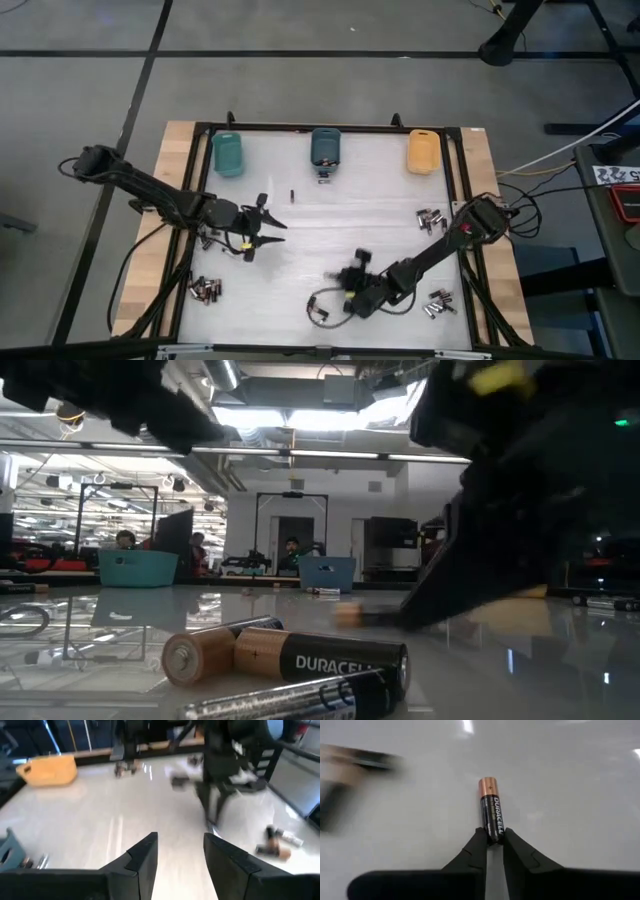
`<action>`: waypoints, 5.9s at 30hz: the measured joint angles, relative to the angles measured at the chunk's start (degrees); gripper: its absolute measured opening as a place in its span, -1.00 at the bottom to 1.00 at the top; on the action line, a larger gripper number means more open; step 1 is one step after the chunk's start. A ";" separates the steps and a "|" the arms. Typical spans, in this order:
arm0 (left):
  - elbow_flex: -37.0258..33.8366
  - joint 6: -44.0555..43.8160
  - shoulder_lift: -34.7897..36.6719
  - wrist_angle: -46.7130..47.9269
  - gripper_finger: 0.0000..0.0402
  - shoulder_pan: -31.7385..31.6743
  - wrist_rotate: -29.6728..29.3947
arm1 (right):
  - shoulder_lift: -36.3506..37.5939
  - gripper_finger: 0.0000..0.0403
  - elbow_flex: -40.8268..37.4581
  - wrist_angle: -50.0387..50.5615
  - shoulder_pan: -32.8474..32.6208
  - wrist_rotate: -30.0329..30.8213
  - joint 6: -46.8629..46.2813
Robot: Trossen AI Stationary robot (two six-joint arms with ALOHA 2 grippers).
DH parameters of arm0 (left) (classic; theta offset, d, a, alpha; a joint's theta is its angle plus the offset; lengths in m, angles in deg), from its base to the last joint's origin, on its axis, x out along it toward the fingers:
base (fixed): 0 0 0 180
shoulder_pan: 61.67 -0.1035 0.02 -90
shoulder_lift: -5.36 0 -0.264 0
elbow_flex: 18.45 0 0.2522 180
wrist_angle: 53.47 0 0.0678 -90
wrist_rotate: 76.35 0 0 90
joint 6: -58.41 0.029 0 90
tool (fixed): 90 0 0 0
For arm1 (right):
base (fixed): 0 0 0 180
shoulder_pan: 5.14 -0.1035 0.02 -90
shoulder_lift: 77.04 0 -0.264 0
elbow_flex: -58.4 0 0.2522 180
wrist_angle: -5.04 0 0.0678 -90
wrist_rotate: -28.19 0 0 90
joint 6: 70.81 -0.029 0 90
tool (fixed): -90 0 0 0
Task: Sort batteries
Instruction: Put the brown battery into the blue bin
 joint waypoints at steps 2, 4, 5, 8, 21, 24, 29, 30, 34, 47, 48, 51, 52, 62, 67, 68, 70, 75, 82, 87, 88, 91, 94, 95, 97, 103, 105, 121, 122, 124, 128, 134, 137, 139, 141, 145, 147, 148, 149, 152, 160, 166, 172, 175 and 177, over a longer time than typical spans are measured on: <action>0.00 0.11 -0.56 0.61 -0.26 -0.64 0.00 | 3.47 -0.83 0.02 6.14 1.62 1.85 -0.03; 0.00 0.31 -1.28 1.08 -0.26 -1.35 0.00 | 6.99 -0.83 0.14 11.40 3.94 2.95 0.18; 0.00 0.33 -1.67 1.08 -0.26 -1.78 0.00 | 8.52 -0.83 0.16 13.29 5.55 2.86 0.86; 0.00 0.75 -2.83 1.51 -0.26 -3.15 0.00 | 11.83 -0.83 -0.01 15.20 11.42 2.28 6.14; -0.04 -0.83 -6.37 1.49 -0.26 -6.99 -0.02 | 14.89 -0.83 0.10 0.65 45.71 -19.03 30.20; -0.04 -0.85 -6.37 1.54 -0.26 -6.96 0.00 | 14.50 -0.83 0.18 -3.03 51.00 -24.45 31.41; -0.04 -0.85 -6.65 1.31 -0.26 -6.96 0.00 | 11.85 -0.81 0.24 -4.41 57.30 -30.76 29.83; -0.04 -0.95 -6.65 1.19 -0.26 -6.97 -0.02 | 11.41 -0.79 0.23 -4.58 57.93 -30.96 29.53; -0.04 -1.49 -6.78 1.13 -0.26 -7.39 -0.02 | 10.56 -0.68 0.23 -7.59 58.95 -32.05 28.65; -0.04 -5.27 -6.97 2.48 -0.26 -7.55 -0.87 | 10.56 -0.47 0.23 -9.45 58.76 -32.25 28.32; -0.04 -5.25 -7.02 3.28 -0.26 -7.55 -0.87 | 10.59 -0.47 0.23 -9.91 58.75 -32.51 28.13; -0.04 -5.77 -7.11 5.68 -0.26 -7.52 -0.87 | 11.55 -0.47 0.23 -10.94 58.62 -37.03 27.48; -0.04 -6.13 -7.20 6.31 -0.26 -7.48 -0.89 | 12.22 -0.47 0.23 -11.39 58.21 -38.70 27.12; -0.04 -3.09 -7.33 6.80 -0.26 -6.23 -0.86 | 18.85 -0.47 0.29 -12.27 41.11 -36.22 26.87; -0.04 -2.75 -7.33 4.91 -0.26 -4.79 -0.85 | 18.83 -0.47 0.29 -10.71 27.82 -27.03 22.74; -0.04 -2.75 -7.33 4.82 -0.26 -4.53 -0.85 | 18.83 -0.47 0.29 -10.11 25.18 -24.18 21.50; -0.04 -2.75 -7.33 4.02 -0.26 -4.03 -0.85 | 18.83 -0.47 0.29 -8.73 19.84 -18.30 18.73; -0.04 -2.75 -7.33 2.09 -0.26 -2.56 -0.85 | 16.87 -0.47 0.34 -8.75 9.07 -8.29 11.08; -0.04 -2.75 -7.31 0.28 -0.26 -1.04 -0.83 | 7.95 -0.46 0.27 -17.05 2.07 -5.78 2.21; -0.02 -3.24 -7.29 -0.45 -0.26 -0.58 -0.81 | 3.60 -0.46 0.46 -24.49 0.47 -7.68 0.15; -0.02 -3.62 -7.29 -0.38 -0.26 -0.51 -0.82 | 2.75 -0.46 0.88 -24.50 0.29 -8.25 -0.41; -0.02 -4.07 -7.29 -0.28 -0.26 -0.33 -0.83 | -0.04 -0.46 2.78 -23.96 -0.65 -9.84 -1.40; -0.02 -4.19 -7.29 -0.26 -0.26 -0.31 -0.83 | -3.32 -0.46 7.15 -22.36 -1.44 -11.03 -1.42; -0.02 -4.18 -7.29 -0.24 -0.26 -0.31 -0.81 | -4.59 -0.46 9.03 -20.68 -1.45 -11.25 -1.60; -0.04 -4.17 -7.29 -0.10 -0.26 -0.33 -0.83 | -6.73 -0.43 12.50 -15.26 -1.44 -12.77 -4.17; -0.04 -4.56 -7.29 -0.12 -0.26 -0.29 -0.83 | -9.90 -0.07 21.48 0.40 -1.30 -11.69 -8.56; -0.04 -4.56 -7.29 -0.12 -0.26 -0.02 -0.83 | -10.07 0.08 22.50 1.45 -1.34 -11.52 -8.25; -0.04 -3.96 -7.29 -0.22 -0.26 0.91 -0.83 | -14.82 0.10 22.67 -0.42 -5.84 -1.38 -8.41; -0.04 -3.97 -7.29 -0.22 -0.26 0.91 -0.83 | -14.89 0.08 22.67 -0.20 -5.82 -1.17 -8.85; -0.04 -4.07 -7.29 -0.20 -0.26 0.91 -0.83 | -14.90 0.03 22.67 0.94 -5.81 -1.14 -9.42; -0.04 -4.11 -7.29 -0.22 -0.26 0.91 -0.83 | -14.90 -0.05 22.67 1.72 -5.76 -1.17 -9.53; -0.03 -4.21 -7.29 -0.19 -0.26 0.91 -0.83 | -14.90 -0.14 22.67 2.71 -5.74 -2.02 -10.38; -0.04 -4.22 -7.29 -0.19 -0.26 0.91 -0.83 | -14.90 -0.16 22.67 3.68 -5.74 -2.18 -10.63; -0.04 -4.22 -7.29 -0.19 -0.26 0.91 -0.83 | -14.90 -0.18 22.67 5.88 -5.76 -1.14 -11.86; -0.04 -4.24 -7.29 -0.19 -0.26 0.91 -0.83 | -14.88 -0.22 22.74 9.99 -5.80 1.70 -14.82; -0.04 -4.26 -7.29 -0.19 -0.26 0.91 -0.83 | -14.66 -0.36 22.94 19.17 -5.31 4.79 -21.22; -0.04 -4.28 -7.29 -0.17 -0.26 0.91 -0.83 | -14.58 -0.48 23.02 23.38 -4.43 4.45 -23.72; -0.04 -4.26 -7.29 -0.17 -0.26 0.91 -0.83 | -14.51 -0.56 23.01 24.97 -4.02 4.18 -24.18; -0.04 -4.26 -7.29 -0.19 -0.26 0.91 -0.83 | -14.47 -0.64 22.98 25.91 -3.50 3.68 -24.09; -0.04 -4.26 -7.29 -0.18 -0.26 0.91 -0.84 | -14.19 -0.79 22.93 26.69 -1.89 1.72 -21.10; -0.04 -4.28 -7.29 -0.13 -0.26 0.91 -0.85 | -8.57 -0.79 22.17 35.87 1.17 0.46 -16.62; -0.03 -4.11 -7.29 -0.11 -0.26 0.91 -0.83 | 1.26 -0.79 22.52 46.21 6.95 2.97 -14.88; -0.04 -3.98 -7.29 -0.13 -0.26 0.91 -0.83 | 6.74 -0.79 22.57 41.70 18.21 2.73 0.35; -0.04 -3.98 -7.29 -0.02 -0.26 0.91 -0.84 | 7.24 -0.79 22.52 35.93 26.29 -2.72 9.45; -0.04 -3.98 -7.29 0.10 -0.26 0.91 -0.84 | 7.39 -0.79 22.52 31.14 31.97 -8.00 14.34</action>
